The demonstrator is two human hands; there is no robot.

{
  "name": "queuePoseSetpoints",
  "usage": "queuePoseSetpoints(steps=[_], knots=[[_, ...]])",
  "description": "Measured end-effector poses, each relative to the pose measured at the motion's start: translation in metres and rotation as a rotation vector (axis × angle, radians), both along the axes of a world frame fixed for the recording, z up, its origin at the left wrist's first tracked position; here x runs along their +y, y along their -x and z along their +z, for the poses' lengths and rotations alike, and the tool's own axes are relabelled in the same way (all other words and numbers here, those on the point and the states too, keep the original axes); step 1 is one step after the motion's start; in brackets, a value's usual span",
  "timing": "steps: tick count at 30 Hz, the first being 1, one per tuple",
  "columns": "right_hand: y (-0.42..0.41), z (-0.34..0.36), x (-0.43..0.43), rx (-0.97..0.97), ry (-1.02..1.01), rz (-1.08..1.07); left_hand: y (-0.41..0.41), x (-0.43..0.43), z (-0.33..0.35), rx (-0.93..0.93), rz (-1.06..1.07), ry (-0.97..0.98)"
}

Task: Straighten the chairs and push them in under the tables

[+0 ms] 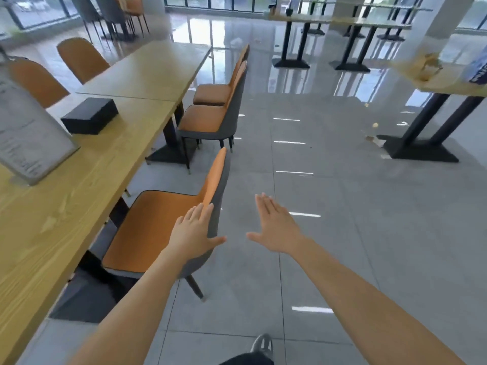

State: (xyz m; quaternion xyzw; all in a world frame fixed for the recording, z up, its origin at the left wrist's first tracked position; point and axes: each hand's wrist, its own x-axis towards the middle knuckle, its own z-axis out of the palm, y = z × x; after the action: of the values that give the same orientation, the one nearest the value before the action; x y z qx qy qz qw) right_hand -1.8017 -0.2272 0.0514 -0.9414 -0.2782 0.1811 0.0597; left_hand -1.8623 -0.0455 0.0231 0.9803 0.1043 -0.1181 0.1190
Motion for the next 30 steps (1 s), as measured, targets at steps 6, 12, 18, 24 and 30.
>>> queuePoseSetpoints(steps=[6, 12, 18, 24, 30], knots=[[-0.132, 0.014, -0.006, -0.002, -0.007, 0.071, -0.120, -0.013, 0.021, -0.037, 0.068, -0.004], [-0.268, 0.008, -0.011, 0.012, 0.006, 0.145, -0.239, -0.022, 0.018, -0.026, 0.135, 0.008], [-0.426, -0.005, -0.010, -0.017, -0.014, 0.244, -0.380, -0.032, 0.005, -0.033, 0.255, 0.024], [-0.588, 0.014, 0.002, -0.029, -0.026, 0.363, -0.523, -0.032, 0.018, -0.053, 0.351, 0.008], [-0.722, 0.004, 0.043, -0.027, 0.006, 0.455, -0.650, -0.003, 0.018, -0.047, 0.430, 0.000]])
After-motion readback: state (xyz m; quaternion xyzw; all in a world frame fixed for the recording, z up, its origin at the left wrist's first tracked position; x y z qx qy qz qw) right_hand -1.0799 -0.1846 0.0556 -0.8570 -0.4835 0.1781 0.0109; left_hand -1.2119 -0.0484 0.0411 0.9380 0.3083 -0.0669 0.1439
